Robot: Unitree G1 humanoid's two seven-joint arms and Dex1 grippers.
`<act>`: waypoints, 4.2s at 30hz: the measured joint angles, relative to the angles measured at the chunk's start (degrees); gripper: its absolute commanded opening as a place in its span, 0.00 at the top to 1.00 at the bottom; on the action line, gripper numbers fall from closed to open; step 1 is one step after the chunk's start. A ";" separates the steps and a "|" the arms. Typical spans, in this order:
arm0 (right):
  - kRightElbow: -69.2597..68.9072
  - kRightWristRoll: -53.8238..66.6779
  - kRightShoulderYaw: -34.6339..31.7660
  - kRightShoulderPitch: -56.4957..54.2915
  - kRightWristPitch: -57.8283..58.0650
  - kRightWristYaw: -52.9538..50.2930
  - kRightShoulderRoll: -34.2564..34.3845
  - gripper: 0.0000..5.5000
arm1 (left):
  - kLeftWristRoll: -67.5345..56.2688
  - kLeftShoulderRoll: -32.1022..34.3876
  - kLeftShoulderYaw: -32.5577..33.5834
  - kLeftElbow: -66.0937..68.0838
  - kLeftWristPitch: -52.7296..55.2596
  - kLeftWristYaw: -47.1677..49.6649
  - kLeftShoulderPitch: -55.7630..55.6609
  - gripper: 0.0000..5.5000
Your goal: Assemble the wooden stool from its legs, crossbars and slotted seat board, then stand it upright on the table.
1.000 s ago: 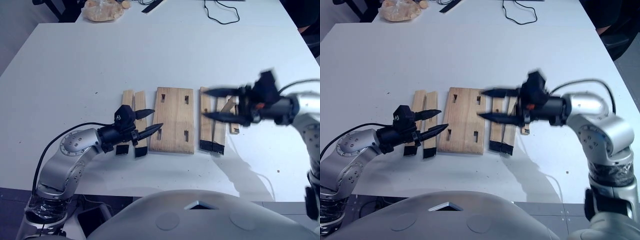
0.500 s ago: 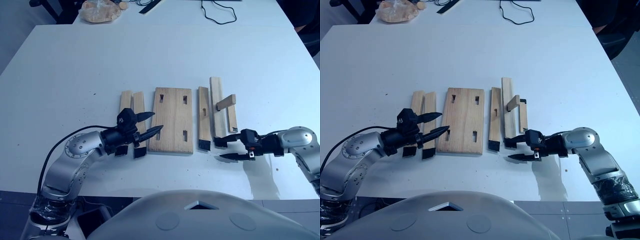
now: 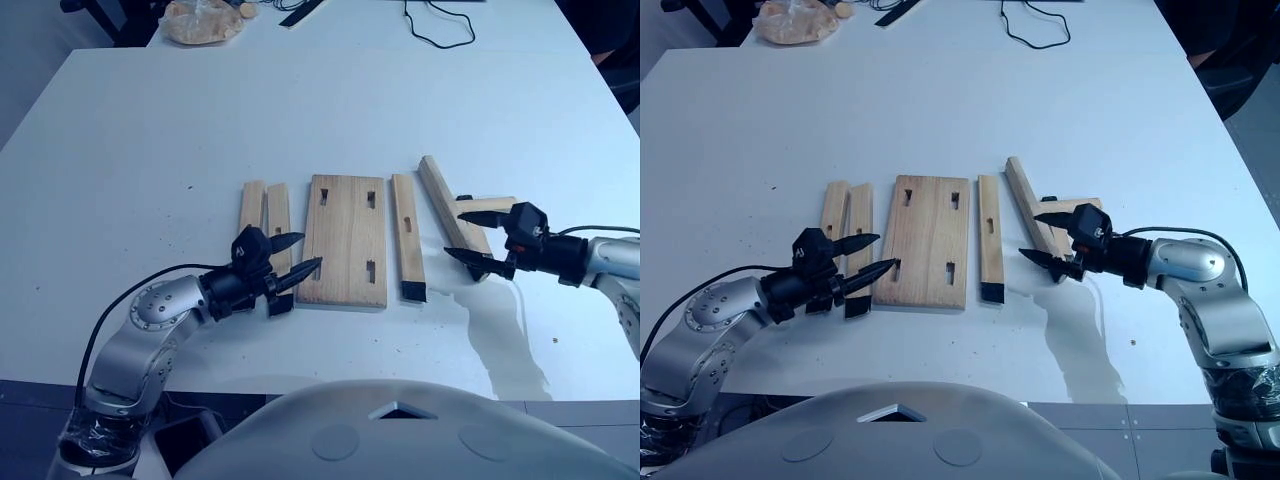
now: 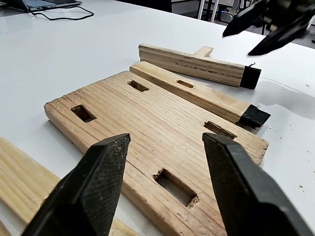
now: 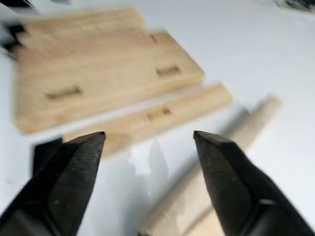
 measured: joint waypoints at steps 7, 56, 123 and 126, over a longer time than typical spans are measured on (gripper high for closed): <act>0.72 -4.00 0.07 0.51 5.35 -8.34 3.32 0.32 | 0.66 -0.46 -0.01 -0.11 -0.42 0.98 1.01 0.50; -0.95 -20.40 4.73 -15.94 -31.05 -27.61 21.92 0.81 | -56.27 -19.67 13.34 2.38 21.74 31.23 -29.21 0.39; 15.03 -21.17 4.03 -12.34 -37.97 -21.92 18.69 0.58 | -31.72 16.90 20.25 -7.31 16.35 -12.27 -8.77 0.62; 15.03 -21.24 4.17 -12.34 -37.98 -21.92 18.77 0.58 | -26.54 17.23 18.38 -6.81 14.31 -14.08 -7.12 0.62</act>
